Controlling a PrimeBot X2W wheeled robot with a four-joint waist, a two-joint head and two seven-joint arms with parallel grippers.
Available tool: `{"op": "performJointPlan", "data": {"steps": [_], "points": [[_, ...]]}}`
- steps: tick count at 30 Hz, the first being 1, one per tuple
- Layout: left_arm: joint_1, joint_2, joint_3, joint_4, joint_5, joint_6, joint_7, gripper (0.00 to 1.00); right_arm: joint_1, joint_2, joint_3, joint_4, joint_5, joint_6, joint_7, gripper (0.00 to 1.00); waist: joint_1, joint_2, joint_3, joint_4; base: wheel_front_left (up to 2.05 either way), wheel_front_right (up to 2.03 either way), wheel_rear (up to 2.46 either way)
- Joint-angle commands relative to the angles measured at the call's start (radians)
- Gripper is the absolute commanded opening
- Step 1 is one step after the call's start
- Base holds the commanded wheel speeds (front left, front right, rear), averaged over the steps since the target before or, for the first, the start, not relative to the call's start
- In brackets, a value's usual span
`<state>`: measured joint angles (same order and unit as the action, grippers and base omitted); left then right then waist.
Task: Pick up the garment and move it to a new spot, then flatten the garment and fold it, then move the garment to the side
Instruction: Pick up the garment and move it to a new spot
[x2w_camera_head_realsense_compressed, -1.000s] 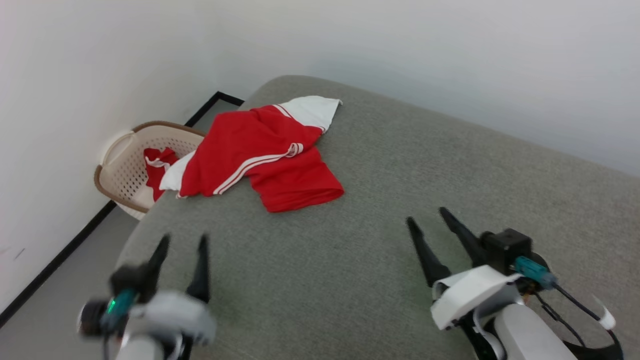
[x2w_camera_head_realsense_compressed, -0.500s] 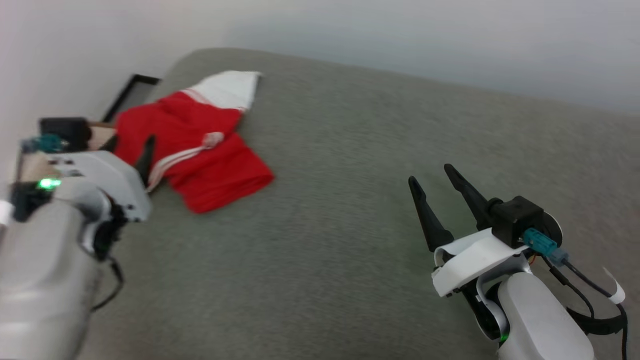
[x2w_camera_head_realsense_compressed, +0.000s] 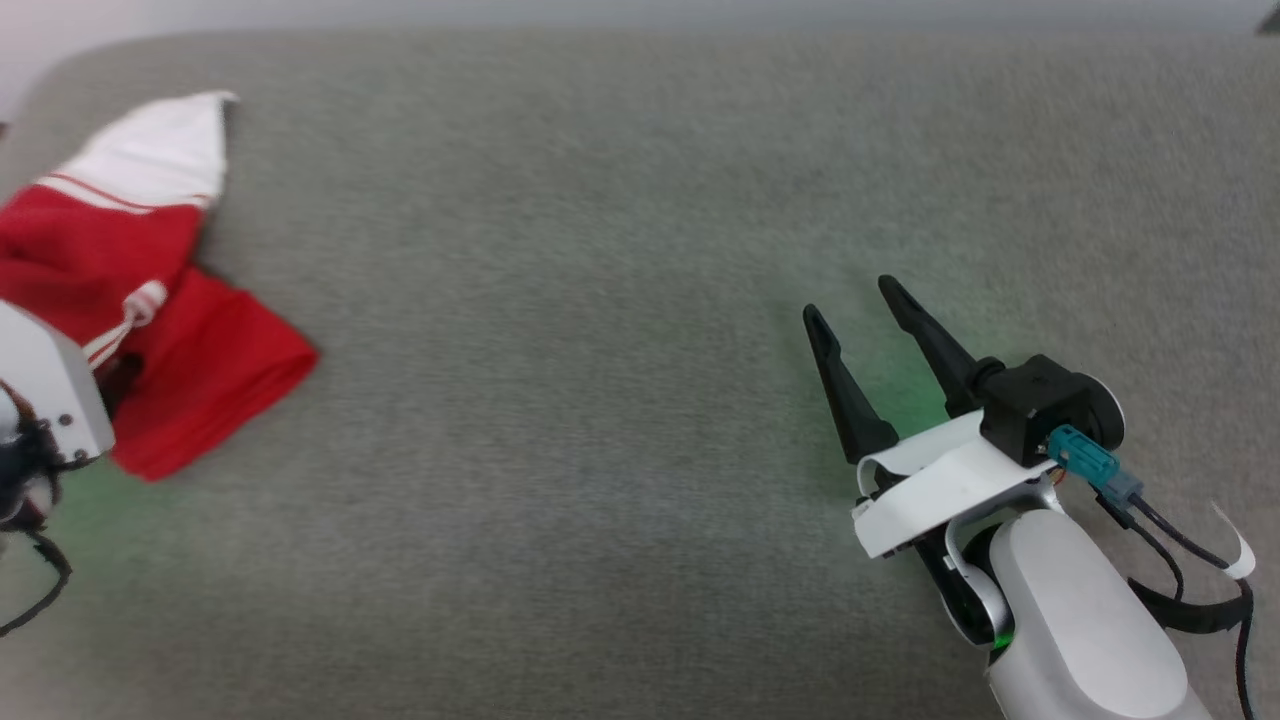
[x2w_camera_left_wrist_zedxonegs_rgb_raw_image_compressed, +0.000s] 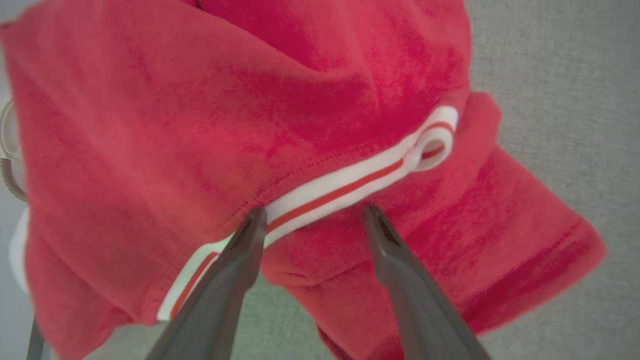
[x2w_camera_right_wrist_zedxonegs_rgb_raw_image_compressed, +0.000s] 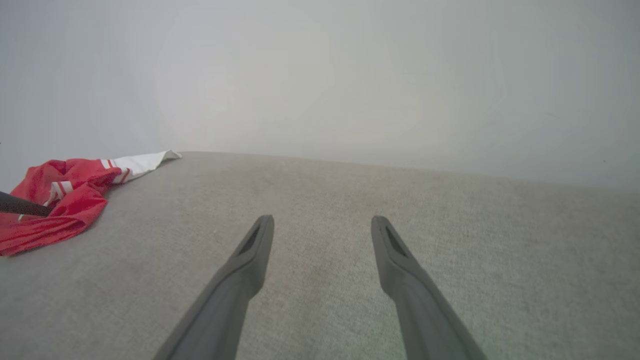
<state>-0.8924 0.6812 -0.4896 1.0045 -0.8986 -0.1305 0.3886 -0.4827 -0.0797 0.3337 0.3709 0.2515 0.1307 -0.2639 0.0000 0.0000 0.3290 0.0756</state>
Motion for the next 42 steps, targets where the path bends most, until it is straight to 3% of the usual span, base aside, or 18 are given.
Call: {"op": "performJointPlan", "data": {"steps": [1, 9, 10, 11, 12, 13, 14, 17, 23, 29, 35, 42], "points": [[-0.011, 0.008, -0.005, 0.012, -0.027, 0.001, 0.017, 1.00, -0.014, 0.003, 0.005, -0.010, -0.005, 0.000, 0.000, 1.00, 0.0000, 0.0000, 0.118, -0.108, 0.00, 0.00, 0.00], [0.020, -0.020, -0.067, 0.047, -0.100, 0.000, 0.071, 1.00, -0.016, 0.008, 0.014, -0.034, -0.020, 0.000, -0.001, 1.00, 0.0000, 0.0000, 0.135, -0.121, 0.00, 0.00, 0.00], [0.025, -0.028, -0.075, 0.047, -0.109, 0.000, 0.075, 0.82, -0.017, 0.009, 0.017, -0.035, -0.021, 0.000, -0.001, 1.00, 0.0000, 0.0000, 0.131, -0.119, 0.00, 0.00, 0.00], [0.030, -0.034, -0.083, 0.044, -0.119, 0.000, 0.077, 0.49, -0.018, 0.009, 0.019, -0.036, -0.020, 0.000, -0.001, 1.00, 0.0000, 0.0000, 0.127, -0.117, 0.00, 0.00, 0.00], [0.035, -0.039, -0.087, 0.039, -0.131, -0.002, 0.074, 0.37, -0.018, 0.010, 0.022, -0.037, -0.019, 0.000, -0.001, 1.00, 0.0000, 0.0000, 0.122, -0.115, 0.00, 0.00, 0.00], [0.041, -0.040, -0.090, 0.034, -0.142, -0.002, 0.062, 0.14, -0.019, 0.011, 0.027, -0.039, -0.018, 0.000, -0.001, 1.00, 0.0000, 0.0000, 0.117, -0.112, 0.00, 0.00, 0.00], [0.041, -0.040, -0.091, 0.031, -0.149, -0.002, 0.047, 0.00, -0.020, 0.011, 0.031, -0.041, -0.016, 0.000, -0.001, 1.00, 0.0000, 0.0000, 0.110, -0.109, 0.00, 0.00, 0.00], [0.037, -0.025, -0.101, 0.028, -0.144, -0.002, -0.002, 0.00, -0.014, 0.010, 0.036, -0.041, -0.011, 0.000, 0.000, 1.00, 0.0000, 0.0000, 0.091, -0.101, 0.00, 0.00, 0.00], [0.010, 0.020, -0.122, -0.003, -0.130, -0.002, -0.239, 0.00, 0.042, 0.007, 0.017, -0.039, 0.013, 0.000, -0.001, 1.00, 0.0000, 0.0000, -0.018, -0.064, 0.00, 0.00, 0.00], [-0.007, 0.052, -0.215, -0.116, -0.120, 0.000, -0.362, 0.00, 0.095, 0.006, -0.007, -0.038, 0.041, 0.000, -0.001, 1.00, 0.0000, 0.0000, -0.126, -0.055, 0.00, 0.00, 0.00], [-0.048, 0.072, -0.342, -0.315, -0.143, 0.000, -0.367, 0.00, 0.153, 0.012, -0.061, -0.058, 0.073, 0.000, 0.000, 1.00, 0.0000, 0.0000, -0.187, -0.073, 0.00, 0.00, 0.00], [-0.089, 0.085, -0.469, -0.642, -0.260, 0.000, -0.228, 0.00, 0.212, 0.020, -0.135, -0.102, 0.089, 0.000, -0.001, 1.00, 0.0000, 0.0000, -0.190, -0.149, 0.00, 0.00, 0.00]]}}
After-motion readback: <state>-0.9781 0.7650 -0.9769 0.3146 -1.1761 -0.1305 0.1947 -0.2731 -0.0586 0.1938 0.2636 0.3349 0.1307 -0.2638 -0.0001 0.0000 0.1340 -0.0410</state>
